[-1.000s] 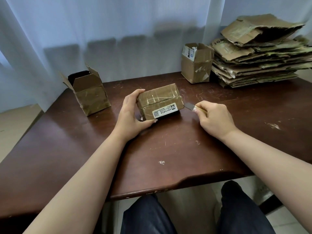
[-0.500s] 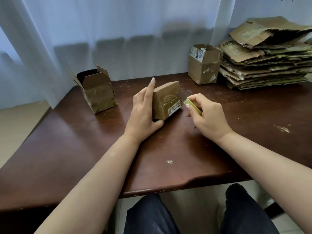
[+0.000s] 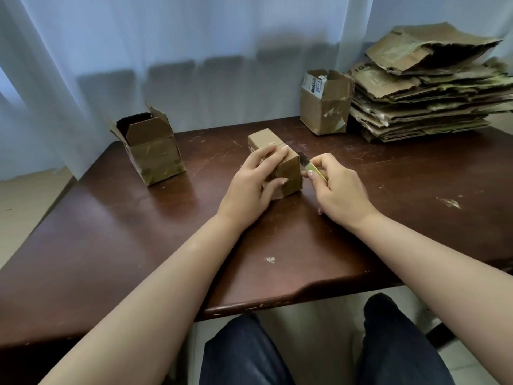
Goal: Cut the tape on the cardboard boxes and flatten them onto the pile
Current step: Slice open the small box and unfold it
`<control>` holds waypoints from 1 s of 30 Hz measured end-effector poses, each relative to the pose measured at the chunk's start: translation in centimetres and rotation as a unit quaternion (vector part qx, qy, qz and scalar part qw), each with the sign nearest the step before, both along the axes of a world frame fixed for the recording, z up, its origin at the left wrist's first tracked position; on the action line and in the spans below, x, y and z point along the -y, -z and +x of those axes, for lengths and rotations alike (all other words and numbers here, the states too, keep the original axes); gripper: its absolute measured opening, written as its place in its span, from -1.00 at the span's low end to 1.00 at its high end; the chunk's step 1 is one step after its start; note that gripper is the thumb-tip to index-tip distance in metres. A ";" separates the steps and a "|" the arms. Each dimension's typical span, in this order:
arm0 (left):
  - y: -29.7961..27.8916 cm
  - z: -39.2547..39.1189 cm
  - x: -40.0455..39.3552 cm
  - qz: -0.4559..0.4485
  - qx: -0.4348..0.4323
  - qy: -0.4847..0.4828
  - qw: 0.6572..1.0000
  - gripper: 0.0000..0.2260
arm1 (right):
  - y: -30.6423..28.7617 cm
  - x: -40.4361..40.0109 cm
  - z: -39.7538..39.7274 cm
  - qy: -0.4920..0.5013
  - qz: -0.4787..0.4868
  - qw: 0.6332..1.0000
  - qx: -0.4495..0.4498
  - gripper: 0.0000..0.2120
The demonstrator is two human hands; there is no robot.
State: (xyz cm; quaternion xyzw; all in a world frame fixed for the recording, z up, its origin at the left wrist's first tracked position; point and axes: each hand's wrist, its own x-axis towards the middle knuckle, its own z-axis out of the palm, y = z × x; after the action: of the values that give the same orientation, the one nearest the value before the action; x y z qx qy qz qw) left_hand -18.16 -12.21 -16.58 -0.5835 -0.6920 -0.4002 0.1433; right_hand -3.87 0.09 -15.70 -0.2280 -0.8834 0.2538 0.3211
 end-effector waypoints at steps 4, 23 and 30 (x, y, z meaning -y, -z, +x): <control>-1.4 0.6 -1.8 0.002 0.054 -0.012 0.998 -0.63 | 0.2 -0.1 1.4 0.042 0.006 0.999 0.012 -0.87; -1.3 0.8 -2.9 0.037 0.066 -0.034 0.997 -0.66 | 0.2 0.0 1.6 0.038 0.040 0.997 0.062 -0.91; -1.6 1.1 -3.3 0.055 0.067 -0.057 0.995 -0.69 | 0.1 0.2 1.6 0.035 0.054 0.995 0.075 -0.93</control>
State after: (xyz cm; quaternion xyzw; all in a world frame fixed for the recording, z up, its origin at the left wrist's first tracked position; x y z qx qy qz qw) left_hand -17.02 -8.90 -14.93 -0.5064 -0.7090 -0.4669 0.1513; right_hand -2.26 -0.16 -15.78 -0.2597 -0.9089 0.1762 0.2747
